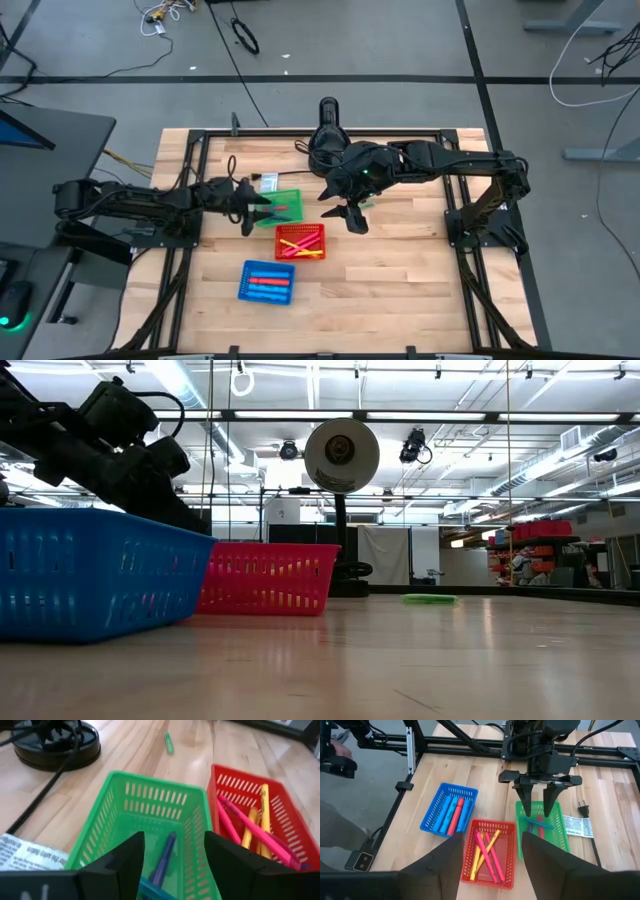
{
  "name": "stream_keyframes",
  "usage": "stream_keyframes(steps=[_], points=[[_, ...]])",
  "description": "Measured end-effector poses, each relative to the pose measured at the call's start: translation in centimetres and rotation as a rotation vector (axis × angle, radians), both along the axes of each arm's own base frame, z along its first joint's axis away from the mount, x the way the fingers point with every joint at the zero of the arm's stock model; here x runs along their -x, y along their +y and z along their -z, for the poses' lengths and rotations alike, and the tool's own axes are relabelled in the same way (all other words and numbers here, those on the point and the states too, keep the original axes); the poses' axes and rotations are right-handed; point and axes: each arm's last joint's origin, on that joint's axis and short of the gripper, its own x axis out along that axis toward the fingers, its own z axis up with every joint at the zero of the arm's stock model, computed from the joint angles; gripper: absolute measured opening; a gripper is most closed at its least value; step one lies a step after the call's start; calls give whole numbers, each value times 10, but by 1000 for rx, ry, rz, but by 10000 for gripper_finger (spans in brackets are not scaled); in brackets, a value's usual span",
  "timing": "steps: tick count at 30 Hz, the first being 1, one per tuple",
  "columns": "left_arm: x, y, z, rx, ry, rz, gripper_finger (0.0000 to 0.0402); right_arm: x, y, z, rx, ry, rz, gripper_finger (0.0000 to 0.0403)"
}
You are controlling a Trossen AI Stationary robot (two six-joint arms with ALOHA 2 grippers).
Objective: Pick & Place Markers
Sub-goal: Put the green pen into the green bin
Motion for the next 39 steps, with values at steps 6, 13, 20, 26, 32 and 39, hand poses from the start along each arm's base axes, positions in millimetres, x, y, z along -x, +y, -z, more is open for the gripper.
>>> stream_keyframes(steps=[6,13,20,26,32,39], points=[[-7,1,-13,31,-62,-30,222,3,0,4,-20,60,21,201],[-28,1,-55,-9,-189,3,223,10,-7,11,47,150,65,201],[-38,2,-85,-24,-251,-13,223,19,-13,5,83,155,60,205],[-41,3,-95,-32,-278,-27,223,39,-25,-11,118,116,69,248],[-41,1,-97,65,-312,-21,223,64,-44,-9,257,262,105,307],[-44,-8,-105,53,-393,-19,223,73,-68,-5,255,326,115,337]])
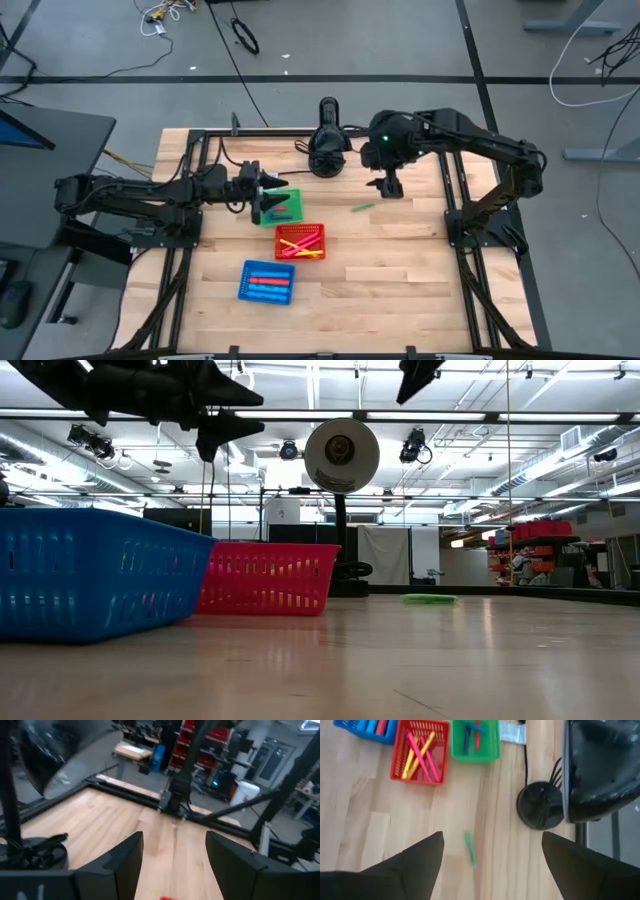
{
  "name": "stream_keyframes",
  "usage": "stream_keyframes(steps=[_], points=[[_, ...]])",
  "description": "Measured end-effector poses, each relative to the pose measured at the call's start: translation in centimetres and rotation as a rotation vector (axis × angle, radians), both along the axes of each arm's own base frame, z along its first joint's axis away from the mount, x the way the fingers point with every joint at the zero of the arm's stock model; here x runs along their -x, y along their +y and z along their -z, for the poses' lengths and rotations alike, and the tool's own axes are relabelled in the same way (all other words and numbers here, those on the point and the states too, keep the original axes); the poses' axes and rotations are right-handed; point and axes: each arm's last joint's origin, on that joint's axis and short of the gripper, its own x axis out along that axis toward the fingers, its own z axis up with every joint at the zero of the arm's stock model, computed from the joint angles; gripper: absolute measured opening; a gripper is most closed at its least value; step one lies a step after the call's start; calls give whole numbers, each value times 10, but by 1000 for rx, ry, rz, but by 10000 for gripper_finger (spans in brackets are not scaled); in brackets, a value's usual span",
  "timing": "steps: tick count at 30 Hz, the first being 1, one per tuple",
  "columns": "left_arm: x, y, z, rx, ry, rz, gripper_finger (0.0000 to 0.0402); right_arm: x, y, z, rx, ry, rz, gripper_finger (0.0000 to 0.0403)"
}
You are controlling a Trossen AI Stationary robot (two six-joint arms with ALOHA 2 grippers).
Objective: Pick & Place Markers
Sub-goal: Put the green pen into the green bin
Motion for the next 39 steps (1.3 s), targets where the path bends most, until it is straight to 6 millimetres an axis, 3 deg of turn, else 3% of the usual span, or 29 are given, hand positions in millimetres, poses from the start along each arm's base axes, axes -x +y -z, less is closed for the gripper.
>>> stream_keyframes(steps=[5,10,24,31,39], points=[[-1,-5,-3,-3,-14,11,223,2,-18,14,-57,42,-5,338],[-5,-8,-20,-29,-60,12,223,-1,-30,37,-81,79,-16,333],[-11,-12,-59,-111,-45,3,223,-6,-37,138,-90,170,-41,327],[-11,-12,-59,-91,-29,3,223,2,-40,170,-92,136,-16,327],[-11,-12,-55,-54,10,3,222,4,-44,186,-117,93,71,327]])
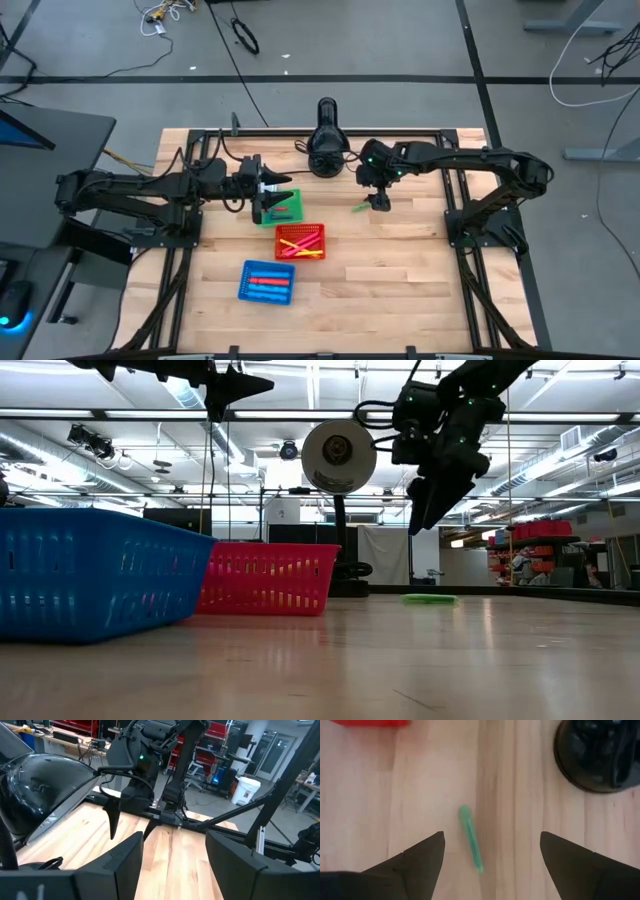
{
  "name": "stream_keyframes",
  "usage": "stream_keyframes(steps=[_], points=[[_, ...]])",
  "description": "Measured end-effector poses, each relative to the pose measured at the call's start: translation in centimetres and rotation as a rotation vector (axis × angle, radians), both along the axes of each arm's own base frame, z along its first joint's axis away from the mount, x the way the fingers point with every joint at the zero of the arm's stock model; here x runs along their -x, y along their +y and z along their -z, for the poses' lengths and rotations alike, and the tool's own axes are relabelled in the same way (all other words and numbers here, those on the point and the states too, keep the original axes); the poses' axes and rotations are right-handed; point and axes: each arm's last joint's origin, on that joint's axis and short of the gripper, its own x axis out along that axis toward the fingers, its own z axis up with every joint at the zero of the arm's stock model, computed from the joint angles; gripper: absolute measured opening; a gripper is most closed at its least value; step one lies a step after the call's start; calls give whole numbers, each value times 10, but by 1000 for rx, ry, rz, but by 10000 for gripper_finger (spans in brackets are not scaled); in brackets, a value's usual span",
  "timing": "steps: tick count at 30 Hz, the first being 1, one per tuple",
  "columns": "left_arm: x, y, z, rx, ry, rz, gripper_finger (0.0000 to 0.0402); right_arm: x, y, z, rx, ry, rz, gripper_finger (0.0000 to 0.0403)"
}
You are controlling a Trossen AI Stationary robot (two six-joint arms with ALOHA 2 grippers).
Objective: Pick & Place Markers
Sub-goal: Put the green pen into the green bin
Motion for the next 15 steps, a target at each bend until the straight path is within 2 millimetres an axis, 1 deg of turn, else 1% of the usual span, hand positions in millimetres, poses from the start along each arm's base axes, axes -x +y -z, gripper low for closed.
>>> stream_keyframes(steps=[4,11,15], points=[[0,0,0,5,0,1,222,4,-6,4,-16,7,55,327],[0,0,2,9,16,16,223,17,-12,-15,-19,-51,135,327],[0,0,3,10,32,16,222,24,-20,-16,-29,-41,174,327]])
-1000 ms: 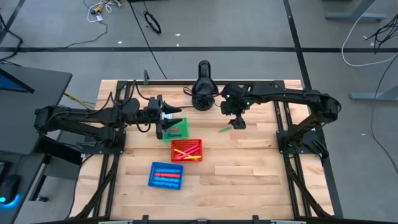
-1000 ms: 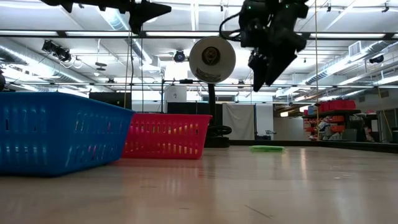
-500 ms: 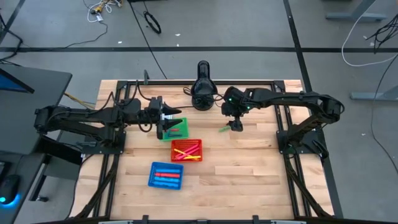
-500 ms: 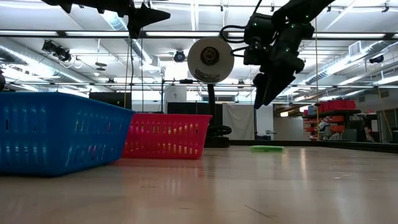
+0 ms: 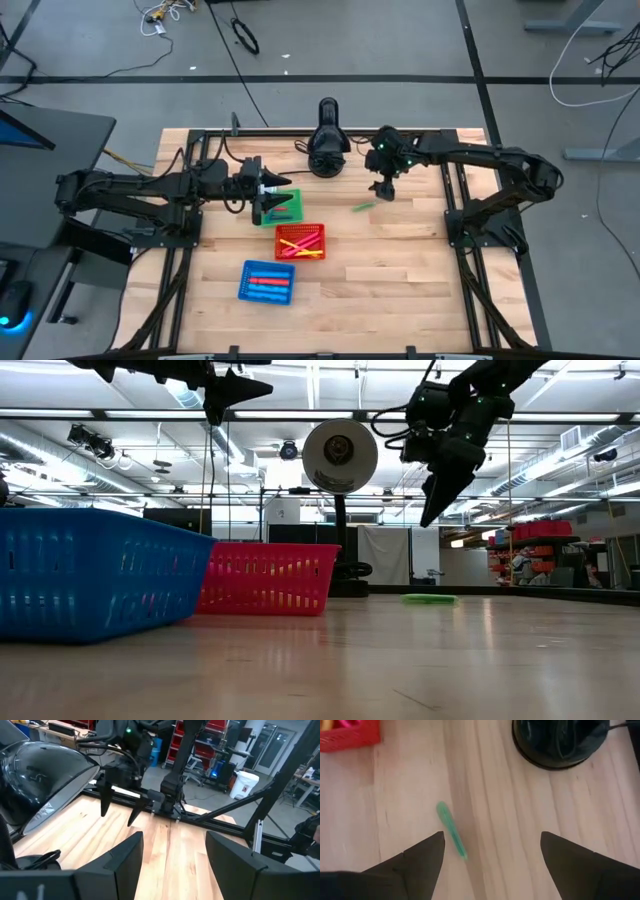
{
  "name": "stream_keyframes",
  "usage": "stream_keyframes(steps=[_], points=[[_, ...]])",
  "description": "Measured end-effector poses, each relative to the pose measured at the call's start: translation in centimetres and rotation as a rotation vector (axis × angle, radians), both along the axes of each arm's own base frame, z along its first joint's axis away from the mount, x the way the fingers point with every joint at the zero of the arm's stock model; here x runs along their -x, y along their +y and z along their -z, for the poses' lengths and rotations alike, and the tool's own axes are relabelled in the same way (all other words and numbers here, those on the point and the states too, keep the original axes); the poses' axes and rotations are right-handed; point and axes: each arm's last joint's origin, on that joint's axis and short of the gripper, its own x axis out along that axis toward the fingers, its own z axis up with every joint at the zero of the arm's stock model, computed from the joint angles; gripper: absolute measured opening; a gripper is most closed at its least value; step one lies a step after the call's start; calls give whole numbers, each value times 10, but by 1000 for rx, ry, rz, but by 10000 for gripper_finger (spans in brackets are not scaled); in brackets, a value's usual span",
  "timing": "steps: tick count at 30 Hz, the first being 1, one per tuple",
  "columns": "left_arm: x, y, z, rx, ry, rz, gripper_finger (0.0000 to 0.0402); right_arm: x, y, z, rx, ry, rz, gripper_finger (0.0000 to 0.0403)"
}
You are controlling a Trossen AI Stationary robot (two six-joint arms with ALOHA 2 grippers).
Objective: Pick & Place Markers
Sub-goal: Put the green pen into the green bin
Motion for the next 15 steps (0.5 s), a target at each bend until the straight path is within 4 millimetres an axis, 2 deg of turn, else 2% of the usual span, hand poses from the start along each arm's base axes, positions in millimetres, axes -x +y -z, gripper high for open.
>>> stream_keyframes(steps=[3,8,11,15], points=[[0,0,0,0,0,0,222,4,-4,6,-18,0,-6,327],[0,0,0,0,0,0,222,17,-11,29,-58,23,47,327],[0,0,0,1,1,1,222,24,-11,46,-60,40,52,327],[0,0,0,1,2,2,222,26,-8,58,-54,20,11,327]])
